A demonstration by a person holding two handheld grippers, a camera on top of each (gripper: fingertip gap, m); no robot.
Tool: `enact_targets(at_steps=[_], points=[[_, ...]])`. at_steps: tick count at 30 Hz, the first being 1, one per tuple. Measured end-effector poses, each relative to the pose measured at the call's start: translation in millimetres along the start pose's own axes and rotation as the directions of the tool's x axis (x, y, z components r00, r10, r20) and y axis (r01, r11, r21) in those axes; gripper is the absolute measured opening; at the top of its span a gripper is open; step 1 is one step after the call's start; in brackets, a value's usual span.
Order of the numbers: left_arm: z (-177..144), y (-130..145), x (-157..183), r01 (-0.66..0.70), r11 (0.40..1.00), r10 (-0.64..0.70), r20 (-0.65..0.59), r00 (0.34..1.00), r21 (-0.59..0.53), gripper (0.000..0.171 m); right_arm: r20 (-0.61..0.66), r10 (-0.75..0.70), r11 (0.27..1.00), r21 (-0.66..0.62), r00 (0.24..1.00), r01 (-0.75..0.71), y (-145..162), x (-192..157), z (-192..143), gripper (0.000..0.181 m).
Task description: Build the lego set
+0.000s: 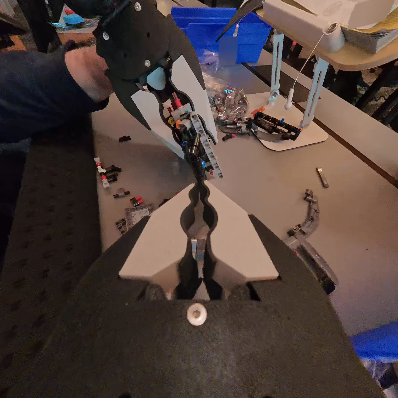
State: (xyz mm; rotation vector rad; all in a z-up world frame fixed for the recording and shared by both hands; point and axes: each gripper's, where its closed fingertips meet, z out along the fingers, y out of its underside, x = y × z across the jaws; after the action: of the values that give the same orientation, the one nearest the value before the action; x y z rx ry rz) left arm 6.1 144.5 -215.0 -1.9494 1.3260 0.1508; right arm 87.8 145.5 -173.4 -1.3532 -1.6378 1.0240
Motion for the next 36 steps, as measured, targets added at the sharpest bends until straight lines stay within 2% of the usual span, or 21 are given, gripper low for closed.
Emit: enact_targets(at_steps=[5, 8, 9, 10, 12, 16, 19, 22, 26, 31, 33, 36], points=[[2.4, 4.7, 4.4, -0.042, 0.999, 0.042, 0.014, 0.999, -0.004, 0.038, 0.039, 0.008, 0.998, -0.058, 0.999, -0.005, 13.2, -5.3, 5.0, 0.0], [-4.5, 2.5, -1.4, -0.016, 0.999, 0.015, 0.027, 1.0, 0.038, 0.038, 0.043, -0.081, 0.985, -0.146, 0.996, 0.087, 23.8, -15.2, 15.8, 0.0], [-5.6, 2.2, -1.9, -0.013, 0.999, 0.012, 0.029, 0.999, 0.044, 0.038, 0.058, -0.088, 0.982, -0.164, 0.994, 0.097, 26.2, -18.5, 19.1, 0.003], [-5.7, 2.1, -2.1, -0.014, 0.999, 0.013, 0.03, 0.999, 0.046, 0.038, 0.069, -0.085, 0.98, -0.177, 0.994, 0.096, 27.3, -20.3, 21.5, 0.015], [-4.8, 2.3, -1.5, -0.019, 0.999, 0.018, 0.026, 1.0, 0.039, 0.038, 0.055, -0.076, 0.987, -0.14, 0.996, 0.083, 16.9, -17.6, 21.0, 0.026], [-2.7, 1.8, 0.8, -0.033, 0.999, 0.033, 0.024, 0.999, 0.028, 0.038, 0.003, -0.061, 0.996, -0.059, 0.998, 0.061, -5.6, -6.8, 22.8, 0.018], [-1.8, -3.6, 4.1, -0.043, 0.998, 0.043, 0.018, 0.999, 0.037, 0.038, -0.035, -0.102, 0.989, -0.11, 0.994, 0.097, -3.6, -1.7, 37.0, 0.017], [-0.9, -6.9, 6.9, -0.05, 0.998, 0.049, 0.013, 0.999, 0.036, 0.038, -0.043, -0.172, 0.975, -0.153, 0.984, 0.164, 0.4, -2.7, 46.5, 0.004], [-3.4, -9.0, 7.3, -0.045, 0.998, 0.044, 0.006, 0.999, 0.052, 0.038, -0.051, -0.229, 0.962, -0.163, 0.972, 0.218, -2.1, -6.8, 44.0, 0.0], [-6.7, -9.7, 9.1, -0.045, 0.996, 0.046, -0.01, 0.999, 0.073, 0.038, -0.022, -0.183, 0.976, -0.128, 0.983, 0.179, -4.5, -9.4, 34.9, 0.0], [-6.6, 7.1, 0.0, -0.004, 1.0, 0.004, 0.008, 1.0, 0.009, 0.037, -0.038, -0.149, 0.983, -0.112, 0.988, 0.144, -3.5, -3.2, 23.5, 0.0], [-16.4, 16.4, -11.2, 0.046, 0.998, -0.047, 0.016, 0.999, 0.044, 0.037, 0.019, -0.1, 0.988, -0.115, 0.995, 0.101, 7.1, -8.1, 19.4, 0.0]])
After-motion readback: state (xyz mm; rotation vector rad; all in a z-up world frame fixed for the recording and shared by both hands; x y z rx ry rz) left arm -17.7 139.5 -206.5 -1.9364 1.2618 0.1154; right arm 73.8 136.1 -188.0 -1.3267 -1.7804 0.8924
